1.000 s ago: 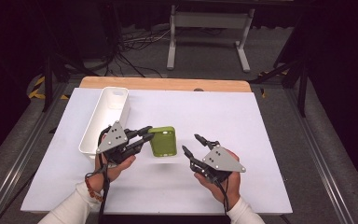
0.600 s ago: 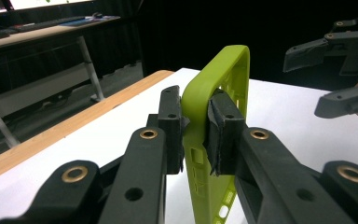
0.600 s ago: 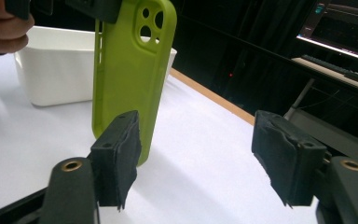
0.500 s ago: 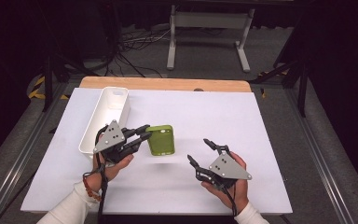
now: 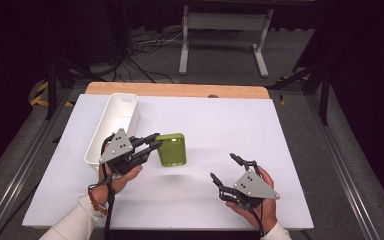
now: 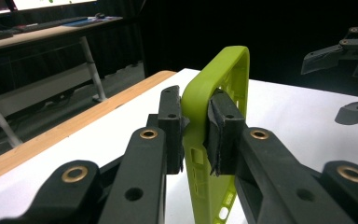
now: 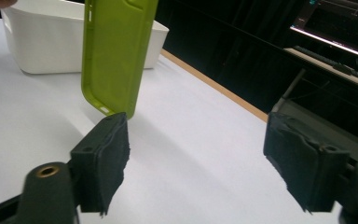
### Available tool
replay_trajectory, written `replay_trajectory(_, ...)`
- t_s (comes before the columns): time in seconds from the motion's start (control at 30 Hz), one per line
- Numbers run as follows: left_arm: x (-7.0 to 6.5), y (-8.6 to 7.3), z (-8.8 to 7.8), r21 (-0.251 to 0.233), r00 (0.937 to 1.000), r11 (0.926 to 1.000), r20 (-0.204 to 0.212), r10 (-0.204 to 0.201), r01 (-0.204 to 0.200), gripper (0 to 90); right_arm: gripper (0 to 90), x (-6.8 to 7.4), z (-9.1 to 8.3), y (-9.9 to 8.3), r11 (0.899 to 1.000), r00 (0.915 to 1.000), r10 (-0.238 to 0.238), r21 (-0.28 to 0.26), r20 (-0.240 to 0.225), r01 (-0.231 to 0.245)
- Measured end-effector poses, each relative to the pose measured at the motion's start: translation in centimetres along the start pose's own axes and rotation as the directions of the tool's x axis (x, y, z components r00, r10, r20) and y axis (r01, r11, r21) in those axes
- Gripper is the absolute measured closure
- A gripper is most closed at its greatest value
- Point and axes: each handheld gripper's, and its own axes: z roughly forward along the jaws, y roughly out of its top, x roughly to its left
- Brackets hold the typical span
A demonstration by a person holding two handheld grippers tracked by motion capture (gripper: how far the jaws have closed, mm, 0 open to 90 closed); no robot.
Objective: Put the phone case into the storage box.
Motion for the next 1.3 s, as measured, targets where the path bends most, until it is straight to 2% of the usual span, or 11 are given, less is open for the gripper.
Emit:
replay_trajectory(0.13, 0.0, 0.1, -0.1, -0.003, 1.0, 1.0, -0.003, 0.002, -0.002, 77.6, 16.5, -0.4, -0.5, -0.6, 1.0, 0.9998, 0.016, 0.003, 0.015, -0.016)
replay_trajectory(0.27, 0.1, 0.1, -0.2, -0.003, 1.0, 1.0, -0.004, 0.002, -0.002, 77.6, 16.0, -0.6, -0.9, -0.9, 1.0, 0.9995, 0.023, 0.001, 0.022, -0.023)
replay_trajectory(0.5, 0.2, 0.2, -0.5, -0.004, 1.0, 1.0, -0.006, 0.002, -0.002, 77.6, 16.0, -0.5, -1.4, -1.9, 1.0, 0.9994, 0.007, 0.027, 0.034, -0.008)
replay_trajectory(0.7, 0.5, 0.4, -0.9, -0.011, 0.9998, 0.9999, -0.017, 0.013, -0.013, 77.6, 15.7, -0.5, -1.6, -2.3, 1.0, 0.9996, 0.022, 0.018, 0.016, -0.022)
replay_trajectory(0.77, 0.5, 0.4, -1.0, -0.024, 0.9997, 0.9997, -0.023, 0.009, -0.01, 77.6, 15.2, -0.4, -1.5, -2.3, 1.0, 0.9995, 0.021, 0.019, 0.024, -0.022)
replay_trajectory(1.0, 0.9, 0.7, -1.7, -0.031, 0.9994, 0.9995, -0.034, 0.008, -0.009, 77.6, 14.7, -0.4, -1.3, -2.4, 0.999, 0.9995, 0.031, 0.019, 0.009, -0.032)
replay_trajectory(1.3, 1.3, 1.0, -2.4, -0.04, 0.9988, 0.9991, -0.046, 0.015, -0.016, 77.6, 14.8, -0.1, -1.1, -2.5, 0.999, 0.9999, 0.016, 0.031, 0.003, -0.016)
